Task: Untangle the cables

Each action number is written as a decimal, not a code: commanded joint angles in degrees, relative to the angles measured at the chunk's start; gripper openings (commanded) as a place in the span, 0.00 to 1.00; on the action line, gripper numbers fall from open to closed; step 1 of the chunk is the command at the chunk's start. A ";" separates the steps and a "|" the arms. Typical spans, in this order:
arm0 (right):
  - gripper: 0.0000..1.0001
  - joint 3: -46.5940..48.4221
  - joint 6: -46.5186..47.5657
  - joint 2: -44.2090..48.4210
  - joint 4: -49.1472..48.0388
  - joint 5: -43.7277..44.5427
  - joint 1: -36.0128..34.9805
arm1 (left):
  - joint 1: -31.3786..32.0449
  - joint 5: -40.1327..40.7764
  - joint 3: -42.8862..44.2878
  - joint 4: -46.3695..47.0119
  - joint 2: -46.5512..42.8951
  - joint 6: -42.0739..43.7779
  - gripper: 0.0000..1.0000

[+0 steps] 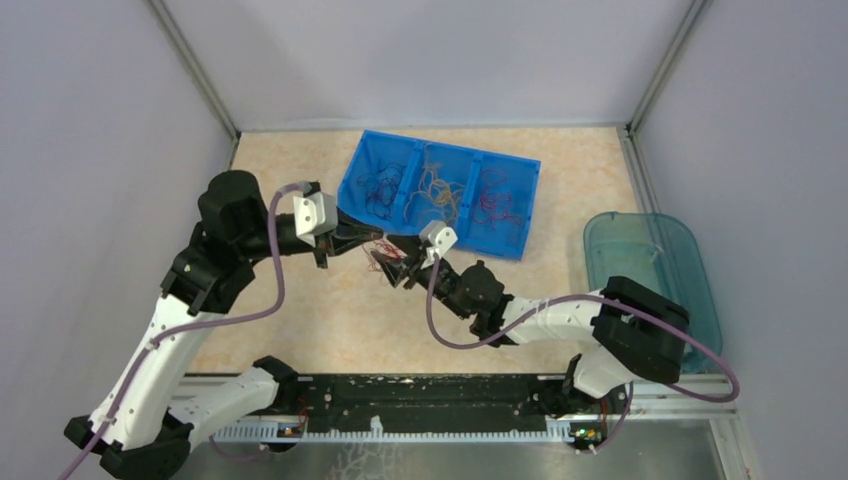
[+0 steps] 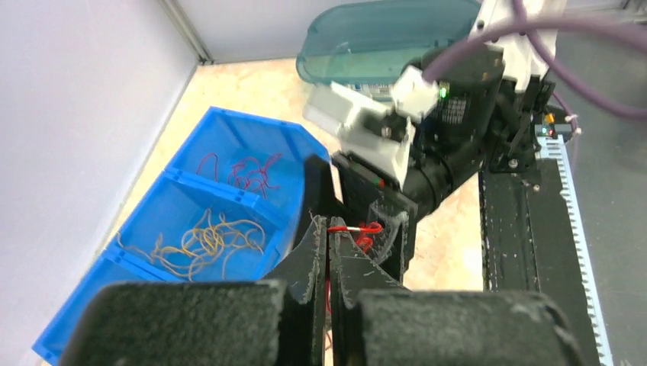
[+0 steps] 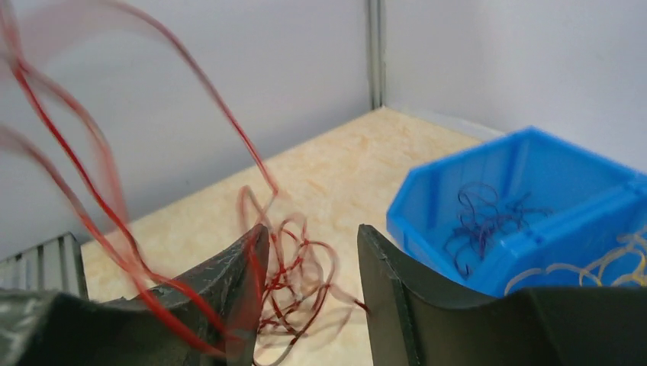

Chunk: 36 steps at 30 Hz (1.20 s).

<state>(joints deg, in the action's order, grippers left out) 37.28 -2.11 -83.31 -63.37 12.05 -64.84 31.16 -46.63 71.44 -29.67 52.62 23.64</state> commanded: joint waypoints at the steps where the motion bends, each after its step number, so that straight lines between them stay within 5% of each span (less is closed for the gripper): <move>1: 0.46 -4.70 -1.64 1.66 -3.16 2.74 -0.35 | 0.31 -2.28 6.40 0.39 0.76 -2.49 0.01; 15: 0.31 -12.12 -8.26 5.89 -0.66 2.24 -0.33 | 0.31 -0.93 18.18 -4.56 4.24 2.43 0.01; 24: 0.68 -10.64 -7.27 27.46 12.58 -4.85 0.18 | 0.31 -0.83 12.22 -18.41 2.81 15.69 0.01; 31: 0.70 0.75 -6.34 29.60 20.60 -18.11 2.08 | 0.39 -1.45 7.28 -20.01 1.67 18.28 0.01; 36: 0.61 7.74 -9.36 24.22 23.26 -28.53 3.15 | 0.40 -1.17 7.31 -20.59 2.04 18.99 0.01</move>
<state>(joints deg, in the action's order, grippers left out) 39.66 -9.30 -55.42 -44.01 -5.69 -62.65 31.16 -47.09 78.70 -49.28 55.18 40.58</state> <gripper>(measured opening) 0.647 0.014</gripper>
